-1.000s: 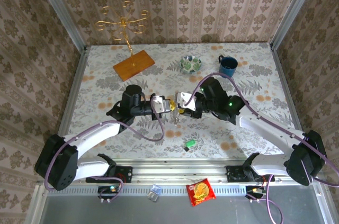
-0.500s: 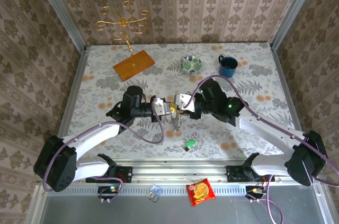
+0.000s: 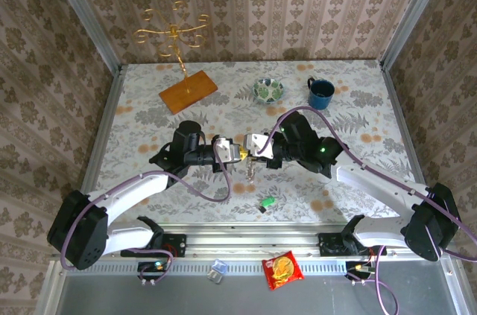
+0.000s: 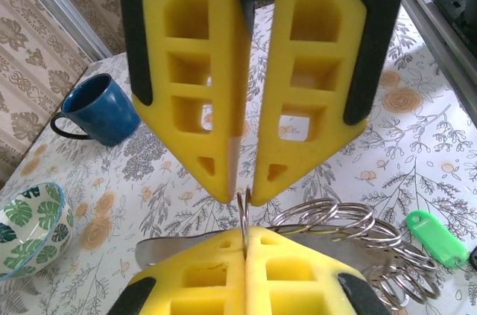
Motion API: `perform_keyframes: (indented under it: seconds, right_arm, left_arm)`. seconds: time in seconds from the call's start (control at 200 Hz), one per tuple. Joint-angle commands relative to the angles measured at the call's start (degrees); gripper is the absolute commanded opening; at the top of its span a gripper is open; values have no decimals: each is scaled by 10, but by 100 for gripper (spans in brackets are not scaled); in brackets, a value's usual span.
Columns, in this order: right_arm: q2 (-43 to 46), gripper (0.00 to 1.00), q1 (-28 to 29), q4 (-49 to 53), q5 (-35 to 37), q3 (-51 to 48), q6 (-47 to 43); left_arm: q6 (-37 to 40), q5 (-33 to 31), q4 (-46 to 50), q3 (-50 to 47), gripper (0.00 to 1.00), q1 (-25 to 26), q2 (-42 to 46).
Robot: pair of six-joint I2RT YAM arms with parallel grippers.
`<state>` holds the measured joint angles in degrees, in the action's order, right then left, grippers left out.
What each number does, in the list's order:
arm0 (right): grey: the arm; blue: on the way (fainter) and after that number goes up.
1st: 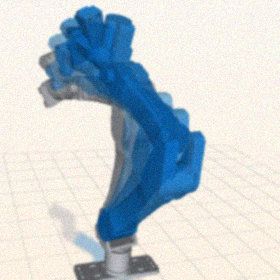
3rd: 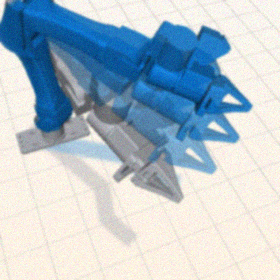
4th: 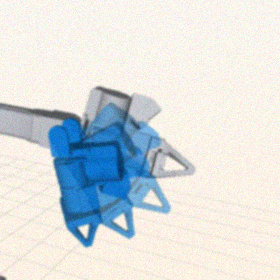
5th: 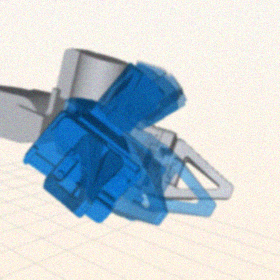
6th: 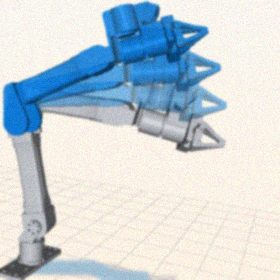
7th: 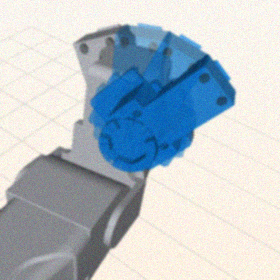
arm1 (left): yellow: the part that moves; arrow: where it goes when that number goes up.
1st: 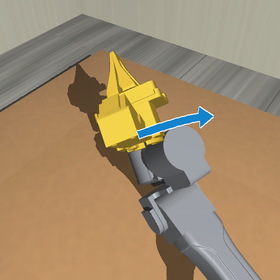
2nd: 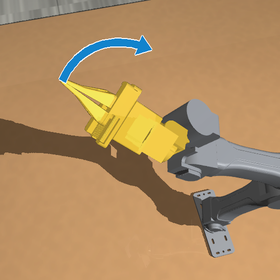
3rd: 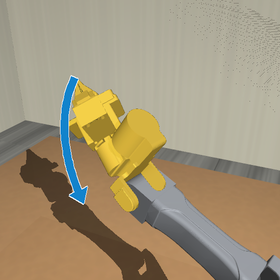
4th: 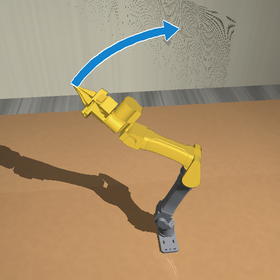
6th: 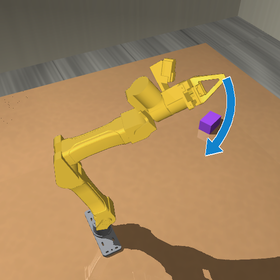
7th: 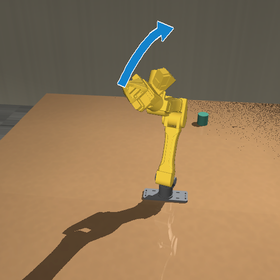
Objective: Put the keys on the keyring
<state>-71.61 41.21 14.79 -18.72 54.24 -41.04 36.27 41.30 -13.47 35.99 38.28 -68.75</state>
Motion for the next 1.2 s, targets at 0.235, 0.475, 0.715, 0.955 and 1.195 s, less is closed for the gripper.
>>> perform_keyframes:
  seconds: [0.235, 0.475, 0.715, 0.955, 1.195]
  right_arm:
    - [-11, 19, 7, 10, -6, 2, -15]
    - [-12, 0, 8, 12, -17, 2, -13]
    - [-13, 0, 8, 18, -57, 8, -1]
    - [-15, 0, 7, 14, -75, 10, 8]
    - [-5, 9, 6, -1, -41, 1, 27]
  left_arm:
    - [4, 27, -7, 18, 0, 4, 9]
    - [0, 29, -11, 16, 0, 4, 8]
    - [-18, 9, -48, 3, 10, 4, 5]
    - [-24, 3, -56, 1, 13, 4, 4]
    - [-22, 2, -52, -1, 0, 4, 9]
